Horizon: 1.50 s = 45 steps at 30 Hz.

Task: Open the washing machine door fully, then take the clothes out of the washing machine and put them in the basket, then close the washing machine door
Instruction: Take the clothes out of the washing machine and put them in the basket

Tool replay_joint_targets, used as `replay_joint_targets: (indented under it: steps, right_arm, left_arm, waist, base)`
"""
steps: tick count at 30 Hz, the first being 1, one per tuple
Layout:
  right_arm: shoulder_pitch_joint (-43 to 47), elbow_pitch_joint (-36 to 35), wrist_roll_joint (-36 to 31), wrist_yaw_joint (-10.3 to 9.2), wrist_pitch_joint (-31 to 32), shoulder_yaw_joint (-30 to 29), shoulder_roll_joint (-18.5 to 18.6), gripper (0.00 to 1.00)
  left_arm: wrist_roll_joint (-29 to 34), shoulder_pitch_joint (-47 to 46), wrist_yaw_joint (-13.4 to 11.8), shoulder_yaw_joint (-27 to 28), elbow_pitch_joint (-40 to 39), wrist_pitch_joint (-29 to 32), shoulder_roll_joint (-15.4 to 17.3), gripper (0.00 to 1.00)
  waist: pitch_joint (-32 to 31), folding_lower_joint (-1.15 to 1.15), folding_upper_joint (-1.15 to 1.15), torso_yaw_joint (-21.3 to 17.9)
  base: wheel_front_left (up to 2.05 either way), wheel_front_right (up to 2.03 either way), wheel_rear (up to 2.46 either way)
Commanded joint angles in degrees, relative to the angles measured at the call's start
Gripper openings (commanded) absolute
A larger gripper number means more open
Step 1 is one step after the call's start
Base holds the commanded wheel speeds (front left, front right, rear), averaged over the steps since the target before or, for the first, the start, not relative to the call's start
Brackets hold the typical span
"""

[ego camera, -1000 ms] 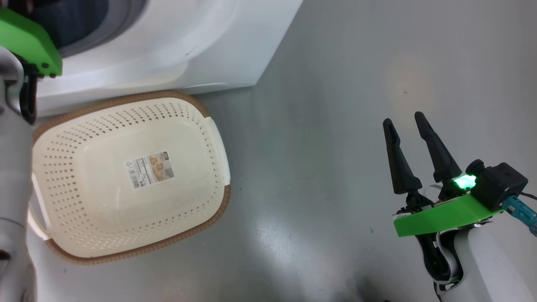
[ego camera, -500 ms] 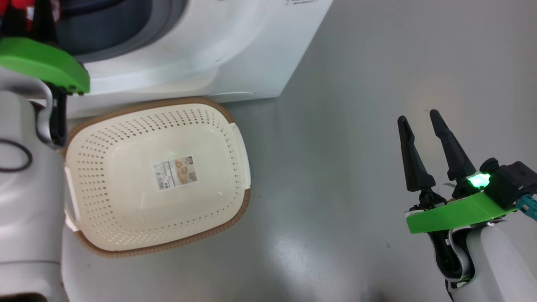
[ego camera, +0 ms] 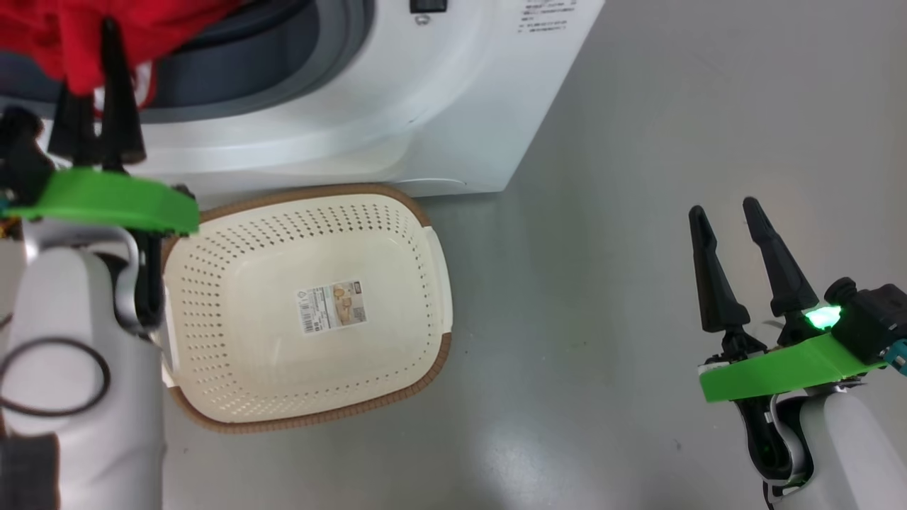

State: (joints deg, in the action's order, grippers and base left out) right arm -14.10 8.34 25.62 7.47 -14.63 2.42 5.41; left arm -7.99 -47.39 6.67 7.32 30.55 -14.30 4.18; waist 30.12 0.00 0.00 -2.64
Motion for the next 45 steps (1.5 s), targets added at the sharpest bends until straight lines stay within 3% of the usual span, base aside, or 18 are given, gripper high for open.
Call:
replay_joint_targets:
  steps: [1,11,28,40,45]
  right_arm:
    - [1.6,-1.3,0.1,0.02,-0.4,0.8,0.5,1.00]
    - [2.4,-1.5,0.1,0.02,-0.4,0.5,0.7,1.00]
    - [2.8,-1.3,0.2,0.02,-0.4,0.6,0.8,1.00]
    - [2.3,-1.5,0.2,0.02,-0.4,0.2,0.8,1.00]
    - [2.1,-1.6,0.1,0.02,-0.4,0.3,0.6,1.00]
  left_arm:
    - [0.7,2.4,0.3,1.5,-2.9,-0.7,1.6,0.00]
    - [0.9,9.5,0.7,2.6,-12.5,-0.7,-0.7,0.00]
    - [-1.6,16.4,0.8,2.7,-30.9,-0.7,-1.3,0.00]
    - [-1.8,18.0,-1.9,0.7,-43.5,-0.7,-1.3,0.00]
    - [-1.9,19.3,-2.6,-0.8,-42.5,-0.7,-1.3,0.00]
  waist:
    - [-0.8,0.00,0.00,0.7]
    - [-1.5,0.00,0.00,2.3]
    - [-1.9,0.00,0.00,2.6]
    - [-1.1,0.00,0.00,2.9]
    - [-0.6,0.00,0.00,2.7]
  base:
    - [0.00,0.00,0.00]
    - [0.00,0.00,0.00]
    - [0.00,0.00,0.00]
    - [0.00,0.00,0.00]
    - [0.00,0.00,0.00]
